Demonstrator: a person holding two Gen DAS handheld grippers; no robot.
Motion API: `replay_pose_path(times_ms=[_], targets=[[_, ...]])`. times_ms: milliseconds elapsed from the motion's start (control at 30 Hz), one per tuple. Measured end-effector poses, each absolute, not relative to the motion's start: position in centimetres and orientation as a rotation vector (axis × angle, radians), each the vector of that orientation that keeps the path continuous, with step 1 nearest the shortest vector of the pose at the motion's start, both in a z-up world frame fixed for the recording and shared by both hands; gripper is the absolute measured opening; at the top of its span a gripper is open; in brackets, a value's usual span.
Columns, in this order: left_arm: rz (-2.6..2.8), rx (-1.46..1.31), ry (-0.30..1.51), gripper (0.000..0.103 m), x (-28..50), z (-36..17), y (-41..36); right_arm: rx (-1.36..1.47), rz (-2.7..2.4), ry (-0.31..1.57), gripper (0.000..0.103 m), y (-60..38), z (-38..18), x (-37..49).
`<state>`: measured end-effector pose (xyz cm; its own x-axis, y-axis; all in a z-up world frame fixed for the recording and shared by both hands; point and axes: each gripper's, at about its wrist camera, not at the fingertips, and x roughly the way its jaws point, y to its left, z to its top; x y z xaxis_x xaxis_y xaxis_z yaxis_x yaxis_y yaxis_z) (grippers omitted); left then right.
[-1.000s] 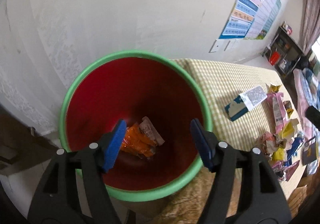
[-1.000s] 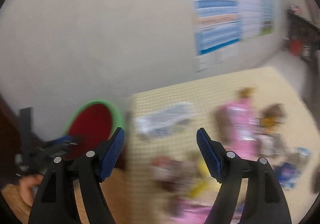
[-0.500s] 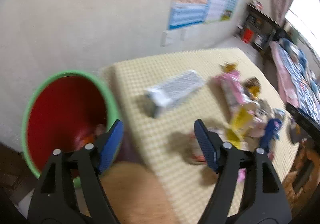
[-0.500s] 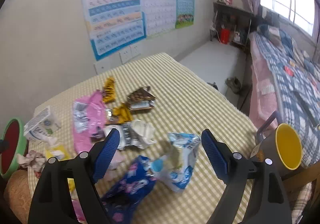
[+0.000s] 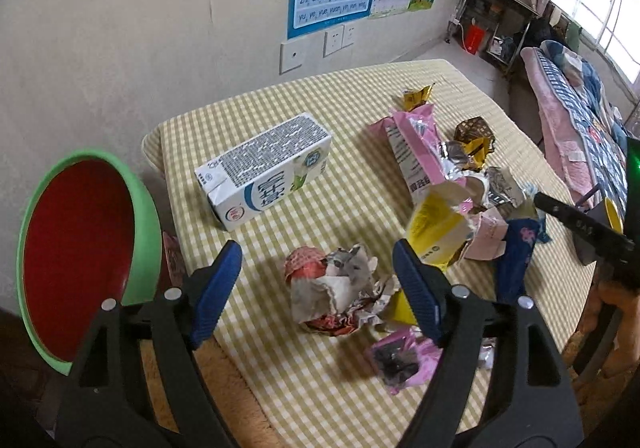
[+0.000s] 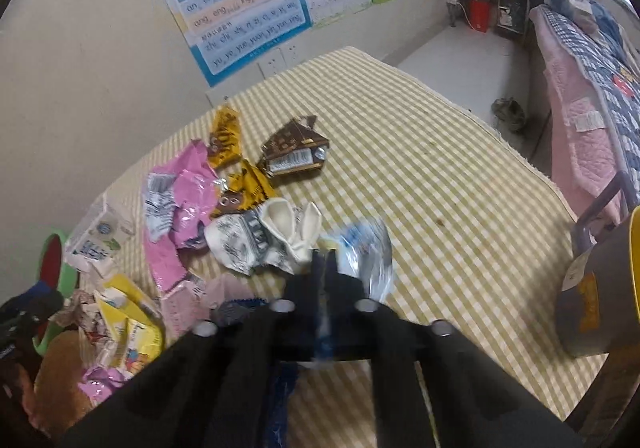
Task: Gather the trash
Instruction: 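Move both grippers back over the table and grasp the crumpled paper with the left gripper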
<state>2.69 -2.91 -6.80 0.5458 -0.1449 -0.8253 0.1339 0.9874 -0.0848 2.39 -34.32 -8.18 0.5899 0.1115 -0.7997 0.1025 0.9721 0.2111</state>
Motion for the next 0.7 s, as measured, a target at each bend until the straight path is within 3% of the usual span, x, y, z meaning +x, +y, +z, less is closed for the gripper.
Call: replay_pose_path(times_ms=[233, 267, 367, 533, 567, 667, 700], targets=[[-0.171, 0.006, 1.004, 0.075, 2.7, -7.8, -3.0, 0.251, -0.001, 0.909, 0.004, -34.5, -7.3, 2.2], [-0.174, 0.005, 1.01, 0.075, 2.7, -8.0, -3.1, 0.247, -0.003, 0.903, 0.009, -34.4, -7.2, 2.2], [-0.19, 0.004, 1.044, 0.075, 3.1, -8.9, -3.6, 0.254, -0.001, 0.874, 0.043, -34.5, -6.7, 2.0], [-0.215, 0.004, 1.092, 0.075, 3.4, -10.0, -4.4, 0.257, 0.011, 0.849, 0.044, -34.5, -6.3, 1.8], [-0.222, 0.014, 1.099, 0.071, 3.4, -10.3, -4.5, 0.261, 0.017, 0.845, 0.045, -34.5, -6.2, 1.8], [-0.244, 0.028, 1.149, 0.039, 3.5, -11.5, -4.9, 0.258, 0.02, 0.854, 0.05, -34.5, -6.3, 1.9], [-0.245, 0.024, 1.15, 0.038, 3.4, -11.5, -4.8, 0.259, 0.02, 0.859, 0.053, -34.5, -6.4, 1.9]])
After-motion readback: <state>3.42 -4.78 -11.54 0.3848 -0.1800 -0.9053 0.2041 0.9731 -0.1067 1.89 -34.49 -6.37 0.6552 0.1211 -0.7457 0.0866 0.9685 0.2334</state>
